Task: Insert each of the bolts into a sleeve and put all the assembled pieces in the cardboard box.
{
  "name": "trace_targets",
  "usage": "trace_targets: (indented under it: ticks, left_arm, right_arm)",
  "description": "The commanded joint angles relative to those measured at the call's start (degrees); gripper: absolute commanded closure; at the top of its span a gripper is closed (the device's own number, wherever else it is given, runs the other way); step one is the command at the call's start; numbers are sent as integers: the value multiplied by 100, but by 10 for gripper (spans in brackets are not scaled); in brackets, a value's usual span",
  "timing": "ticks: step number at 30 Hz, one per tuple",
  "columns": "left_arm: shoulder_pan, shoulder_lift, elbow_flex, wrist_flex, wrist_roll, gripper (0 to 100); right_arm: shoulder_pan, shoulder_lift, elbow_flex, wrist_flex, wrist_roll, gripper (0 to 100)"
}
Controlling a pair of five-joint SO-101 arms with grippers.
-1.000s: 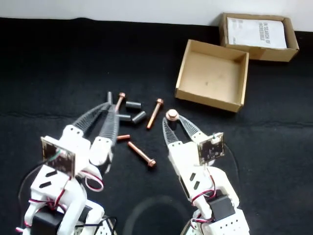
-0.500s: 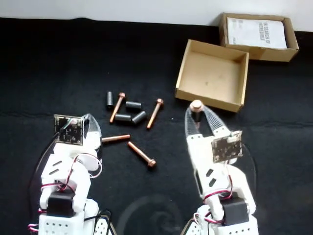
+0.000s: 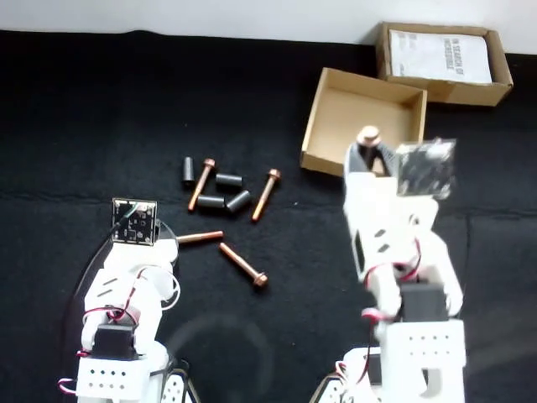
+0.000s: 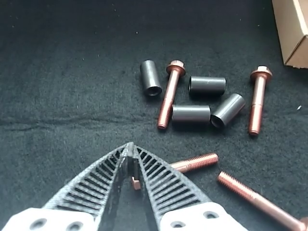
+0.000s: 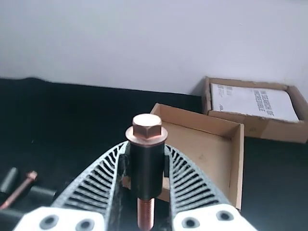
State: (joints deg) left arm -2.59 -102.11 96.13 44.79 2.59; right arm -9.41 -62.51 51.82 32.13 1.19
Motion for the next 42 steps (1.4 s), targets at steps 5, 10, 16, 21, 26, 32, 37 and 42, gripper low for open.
trace_targets:
  ticks: [5,10,16,21,26,32,37,42]
  left_arm:
    - [-57,-145,92,53,-18,991]
    - [-57,-145,92,237,-18,991]
    - [-57,-145,92,229,-18,991]
    - [-57,-145,92,229,-18,991]
    - [-57,-145,92,229,-18,991]
    - [-57,-154,92,229,-18,991]
    - [-66,-154,92,229,-18,991]
    - [-66,-163,92,229,-26,991]
  right_arm:
    - [374,1701,-1508,4,-484,991]
    - [409,3055,-2563,4,-475,991]
    - [409,4804,-3864,40,-484,991]
    - [409,5991,-4945,409,-484,991]
    - [462,7178,-6035,1042,-484,991]
    - [593,8769,-7292,1262,-484,991]
    - [567,10149,-8549,1262,-484,991]
    - [426,11152,-9578,1490,-440,987]
